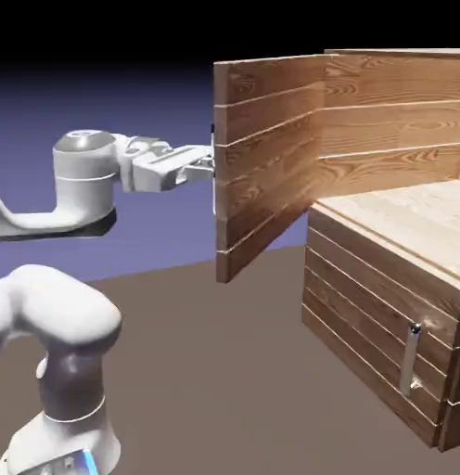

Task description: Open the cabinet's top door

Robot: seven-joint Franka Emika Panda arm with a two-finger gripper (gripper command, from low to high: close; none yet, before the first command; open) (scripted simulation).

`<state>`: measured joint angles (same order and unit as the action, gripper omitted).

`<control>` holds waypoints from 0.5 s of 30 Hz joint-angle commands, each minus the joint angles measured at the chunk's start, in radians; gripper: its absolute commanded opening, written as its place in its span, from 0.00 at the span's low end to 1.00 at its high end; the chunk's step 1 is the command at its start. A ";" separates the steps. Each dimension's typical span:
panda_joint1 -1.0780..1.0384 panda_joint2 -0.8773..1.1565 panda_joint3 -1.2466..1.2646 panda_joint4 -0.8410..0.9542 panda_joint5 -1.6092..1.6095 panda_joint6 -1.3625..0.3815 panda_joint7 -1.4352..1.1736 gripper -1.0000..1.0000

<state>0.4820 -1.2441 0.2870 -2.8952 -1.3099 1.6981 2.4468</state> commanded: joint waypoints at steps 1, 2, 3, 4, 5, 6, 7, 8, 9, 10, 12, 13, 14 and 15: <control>-0.003 0.020 0.036 0.015 0.035 -0.030 0.008 0.00; -0.007 0.041 0.073 0.032 0.068 -0.059 0.016 0.00; -0.013 0.064 0.109 0.050 0.102 -0.088 0.024 0.00; -0.021 0.088 0.145 0.071 0.135 -0.118 0.033 0.00; -0.031 0.113 0.181 0.093 0.167 -0.148 0.042 0.00; -0.044 0.139 0.218 0.117 0.198 -0.179 0.052 0.00; -0.058 0.167 0.254 0.144 0.228 -0.210 0.062 0.00; -0.075 0.195 0.290 0.172 0.258 -0.241 0.071 0.00; -0.094 0.223 0.326 0.201 0.286 -0.273 0.081 0.00; -0.116 0.252 0.363 0.232 0.312 -0.305 0.091 0.00; -0.165 0.308 0.435 0.298 0.361 -0.368 0.110 0.00; -0.193 0.335 0.471 0.332 0.383 -0.400 0.120 0.00; -0.222 0.363 0.507 0.368 0.404 -0.432 0.130 0.00; -0.253 0.390 0.544 0.404 0.423 -0.464 0.139 0.00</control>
<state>0.2293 -0.8545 0.8305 -2.4917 -0.8874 1.2352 2.5858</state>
